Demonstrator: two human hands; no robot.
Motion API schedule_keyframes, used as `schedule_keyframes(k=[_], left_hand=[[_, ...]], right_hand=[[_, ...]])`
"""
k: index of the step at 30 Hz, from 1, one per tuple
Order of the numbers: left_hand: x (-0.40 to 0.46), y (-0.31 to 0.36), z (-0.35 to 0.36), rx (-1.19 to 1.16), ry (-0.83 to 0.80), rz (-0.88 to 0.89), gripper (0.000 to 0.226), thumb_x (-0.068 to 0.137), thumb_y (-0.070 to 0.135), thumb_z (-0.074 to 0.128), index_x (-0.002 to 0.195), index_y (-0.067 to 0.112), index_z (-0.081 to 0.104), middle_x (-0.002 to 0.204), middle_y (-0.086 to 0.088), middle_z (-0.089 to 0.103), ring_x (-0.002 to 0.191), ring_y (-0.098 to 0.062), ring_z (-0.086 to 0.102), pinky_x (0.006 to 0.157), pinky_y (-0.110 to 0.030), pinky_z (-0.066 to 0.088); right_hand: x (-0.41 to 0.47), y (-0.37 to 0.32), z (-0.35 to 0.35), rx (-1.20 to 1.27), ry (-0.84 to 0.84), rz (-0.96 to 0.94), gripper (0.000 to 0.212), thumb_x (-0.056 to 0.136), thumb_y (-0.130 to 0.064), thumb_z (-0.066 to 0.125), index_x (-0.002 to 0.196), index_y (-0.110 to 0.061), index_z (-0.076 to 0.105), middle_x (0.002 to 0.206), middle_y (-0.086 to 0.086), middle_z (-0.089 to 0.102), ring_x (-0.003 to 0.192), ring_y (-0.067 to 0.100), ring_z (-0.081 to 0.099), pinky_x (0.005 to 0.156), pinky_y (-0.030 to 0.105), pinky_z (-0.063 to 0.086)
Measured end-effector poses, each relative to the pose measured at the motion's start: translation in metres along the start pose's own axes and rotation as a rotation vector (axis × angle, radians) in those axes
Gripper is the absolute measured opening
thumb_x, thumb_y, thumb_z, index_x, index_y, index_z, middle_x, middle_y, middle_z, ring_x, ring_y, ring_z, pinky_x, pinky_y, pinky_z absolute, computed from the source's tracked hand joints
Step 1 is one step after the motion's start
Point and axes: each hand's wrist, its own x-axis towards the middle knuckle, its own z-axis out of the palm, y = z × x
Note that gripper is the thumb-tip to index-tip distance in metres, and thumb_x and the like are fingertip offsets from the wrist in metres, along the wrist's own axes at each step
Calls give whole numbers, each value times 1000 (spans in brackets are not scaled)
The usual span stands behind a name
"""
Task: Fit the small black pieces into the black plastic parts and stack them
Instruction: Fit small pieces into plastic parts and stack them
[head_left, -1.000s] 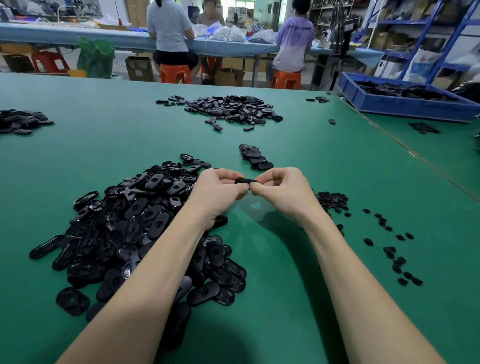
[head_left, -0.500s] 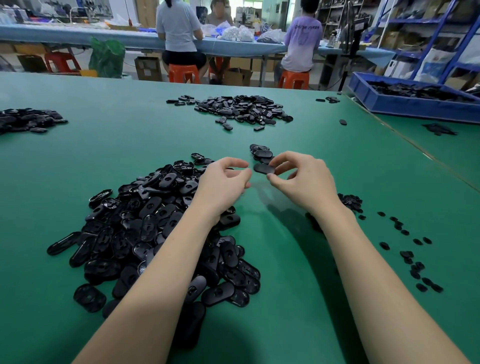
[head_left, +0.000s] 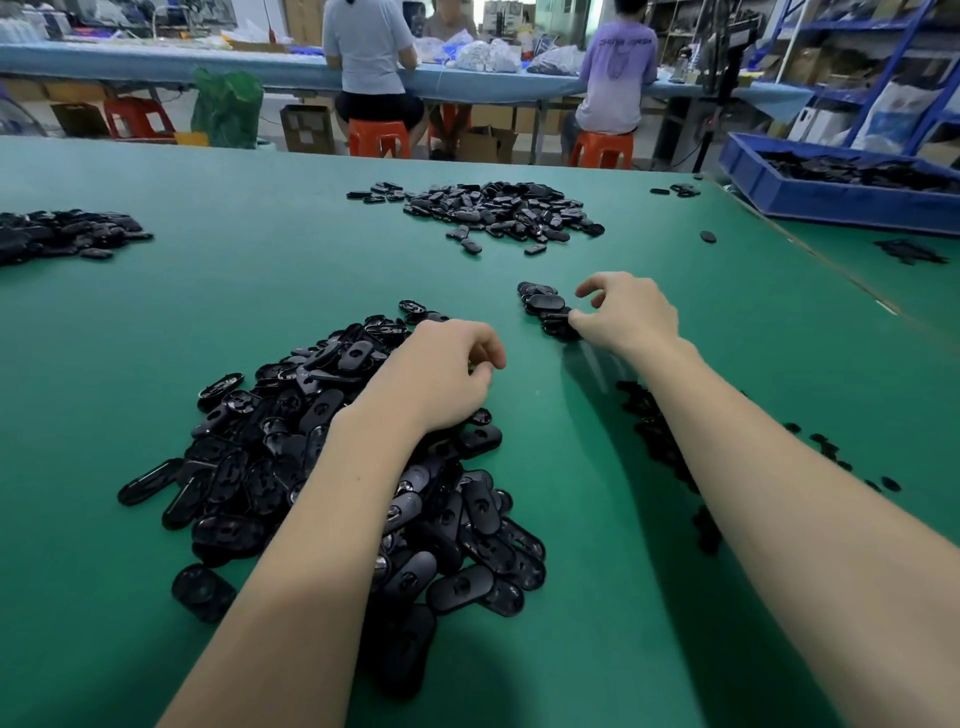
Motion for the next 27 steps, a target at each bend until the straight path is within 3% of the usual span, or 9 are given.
schedule_keyframes(k=[5,8,12,15,21,25,27], left_hand=[[0,1,-7,72,-112,9,22,89,15,57,93,34,66,95,13,69,96,-13,64,94,-33,51],[1,1,-12,108,-99,16,23,87,13,60,98,32,67,103,10,70,101,-13,63,95,-28,49],[0,-2,-11,184,-123,-29,28,83,14,65,105,32,66,112,8,68,107,-14,60,99,-32,49],[-1,-1,-6,228,-100,-61,27,82,18,68,105,33,66,109,11,66,107,-16,59,97,-36,50],[-3,0,-1,197,3,-53,19,84,22,67,90,40,68,89,18,67,91,-10,63,81,-30,52],[-1,2,1,-2,120,-45,13,86,23,68,88,36,70,81,15,67,76,-3,64,80,-28,53],[-1,7,1,-176,162,-46,14,87,20,69,91,33,70,79,10,71,65,0,61,75,-22,50]], right_hand=[[-36,2,-1,104,32,-69,27,91,-35,64,116,-31,69,118,-8,71,113,19,61,79,29,42],[-63,2,2,185,14,-91,21,89,-33,66,109,-32,72,113,-12,72,109,16,62,84,31,47],[-86,1,8,219,-42,-105,16,88,-34,66,103,-34,73,110,-5,72,95,21,64,90,37,54],[-91,0,9,200,-55,-108,17,89,-35,65,104,-34,73,109,-2,70,97,22,62,87,36,54],[-95,-5,8,240,-44,-157,15,89,-36,65,102,-36,73,112,-11,71,80,15,64,81,35,56],[-93,-5,5,331,-79,-251,18,90,-31,68,107,-36,73,117,-16,70,113,7,61,99,31,48],[-92,-5,4,403,-106,-278,19,89,-28,70,106,-36,73,109,-19,72,109,-2,61,93,15,43]])
